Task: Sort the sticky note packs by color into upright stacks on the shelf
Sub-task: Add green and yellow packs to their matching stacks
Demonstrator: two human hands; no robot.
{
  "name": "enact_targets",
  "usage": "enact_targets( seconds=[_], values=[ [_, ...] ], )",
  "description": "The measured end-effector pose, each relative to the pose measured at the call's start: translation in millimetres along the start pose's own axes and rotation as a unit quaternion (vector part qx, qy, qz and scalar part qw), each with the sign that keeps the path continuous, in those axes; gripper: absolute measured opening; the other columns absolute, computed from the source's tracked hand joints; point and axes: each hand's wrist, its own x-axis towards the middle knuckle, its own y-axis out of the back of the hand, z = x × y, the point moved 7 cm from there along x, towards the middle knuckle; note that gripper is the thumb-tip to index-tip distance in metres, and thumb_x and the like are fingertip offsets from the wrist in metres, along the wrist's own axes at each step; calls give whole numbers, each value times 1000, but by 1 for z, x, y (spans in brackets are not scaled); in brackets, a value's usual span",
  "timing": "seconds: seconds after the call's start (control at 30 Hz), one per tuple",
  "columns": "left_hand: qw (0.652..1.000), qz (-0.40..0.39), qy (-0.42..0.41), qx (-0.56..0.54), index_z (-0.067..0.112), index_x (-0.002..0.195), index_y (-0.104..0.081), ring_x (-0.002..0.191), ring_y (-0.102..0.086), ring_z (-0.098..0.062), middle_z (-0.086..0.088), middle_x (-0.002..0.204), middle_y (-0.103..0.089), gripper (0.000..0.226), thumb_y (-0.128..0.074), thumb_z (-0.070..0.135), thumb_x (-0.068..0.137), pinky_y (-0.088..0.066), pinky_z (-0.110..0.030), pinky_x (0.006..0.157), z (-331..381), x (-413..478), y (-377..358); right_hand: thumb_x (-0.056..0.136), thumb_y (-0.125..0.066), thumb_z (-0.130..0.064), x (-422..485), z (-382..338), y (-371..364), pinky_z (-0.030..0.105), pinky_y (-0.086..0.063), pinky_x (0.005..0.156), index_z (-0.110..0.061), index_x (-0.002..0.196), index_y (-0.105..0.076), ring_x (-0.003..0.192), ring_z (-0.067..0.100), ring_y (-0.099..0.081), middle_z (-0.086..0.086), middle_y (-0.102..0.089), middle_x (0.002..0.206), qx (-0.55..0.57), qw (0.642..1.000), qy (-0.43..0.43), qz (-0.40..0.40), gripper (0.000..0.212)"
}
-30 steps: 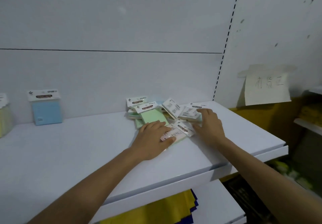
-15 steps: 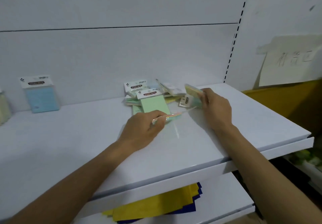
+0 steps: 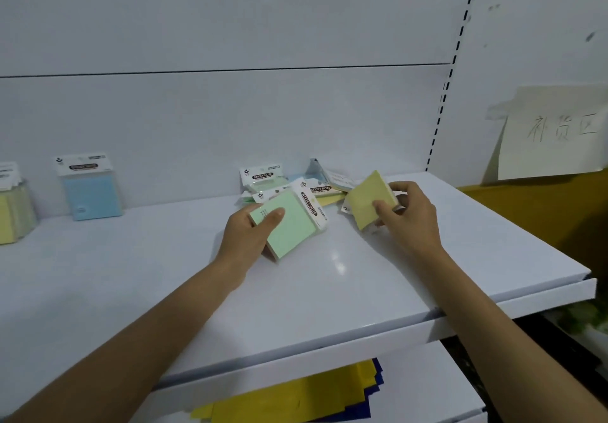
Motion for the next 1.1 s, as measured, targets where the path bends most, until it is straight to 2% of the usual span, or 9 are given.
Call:
enact_targets(
  seconds=[0.1, 0.2, 0.33, 0.43, 0.53, 0.67, 0.8, 0.93, 1.1],
  values=[
    [1000, 28, 0, -6, 18, 105, -65, 70, -66, -14, -2, 88, -71, 18, -62, 23, 88, -51, -23, 43, -1, -1, 4, 77, -67, -27, -4, 1, -3, 33, -49, 72, -29, 129, -52, 70, 16, -62, -2, -63, 71, -37, 999, -1, -27, 54],
    [999, 39, -2, -7, 19, 102, -66, 67, -66, -16, -3, 85, -71, 15, -62, 23, 88, -49, -24, 41, -2, -2, 6, 78, -65, -27, -5, -2, -4, 34, -51, 76, -30, 129, -55, 75, 17, -62, -3, -67, 80, -49, 998, 8, -30, 52],
    [999, 35, -7, 4, 19, 103, -65, 69, -67, -12, -1, 87, -71, 16, -63, 22, 88, -47, -20, 40, -4, 1, 5, 82, -63, -22, -6, -15, -3, 35, -49, 77, -24, 115, -63, 77, 18, -62, -2, -69, 86, -45, 997, 46, -36, 33],
    [999, 39, -7, 18, 19, 104, -65, 76, -68, -13, -1, 91, -71, 17, -62, 25, 88, -48, -19, 44, -7, 6, 6, 83, -61, -17, -11, -40, -2, 33, -46, 73, -21, 102, -57, 80, 16, -59, -8, -64, 88, -31, 996, 85, 8, 20],
    [999, 46, -8, 8, 16, 102, -66, 73, -67, -17, -4, 89, -71, 18, -63, 26, 88, -47, -22, 43, -9, 10, 11, 82, -59, -15, -24, -71, -13, 26, -45, 63, -24, 91, -44, 75, 6, -59, -12, -59, 83, 12, 993, 116, 28, 20],
    [997, 69, -11, -13, 22, 84, -65, 65, -65, -16, -2, 77, -67, 3, -65, 19, 86, -49, -25, 42, -8, 7, 17, 82, -60, -7, -47, -108, -42, 14, -39, 61, -24, 83, -41, 74, -2, -54, -16, -54, 75, 55, 986, 155, -27, 25],
    [996, 83, -2, -33, 18, 83, -63, 72, -65, -19, -4, 80, -67, 3, -66, 17, 83, -54, -26, 56, -1, 3, 23, 77, -66, -2, -66, -130, -77, 27, -50, 65, -25, 79, -46, 73, 12, -60, -4, -60, 79, 196, 973, 75, -93, 30],
    [984, 101, 28, -141, 13, 84, -61, 71, -64, -16, -4, 79, -66, 10, -69, 19, 81, -56, -26, 58, -1, -13, 50, 73, -71, -9, -79, -127, -102, 42, -52, 72, -7, 96, -51, 79, 29, -60, 15, -62, 89, 248, 963, -30, -104, 31],
    [978, 128, 0, -163, 11, 87, -58, 76, -64, -19, -8, 84, -65, 13, -67, 20, 84, -57, -31, 68, 10, -35, 119, 70, -77, -9, -95, -153, -139, 30, -56, 62, -18, 99, -49, 71, 18, -65, 0, -60, 87, 246, 955, -44, -159, 42]
  ],
)
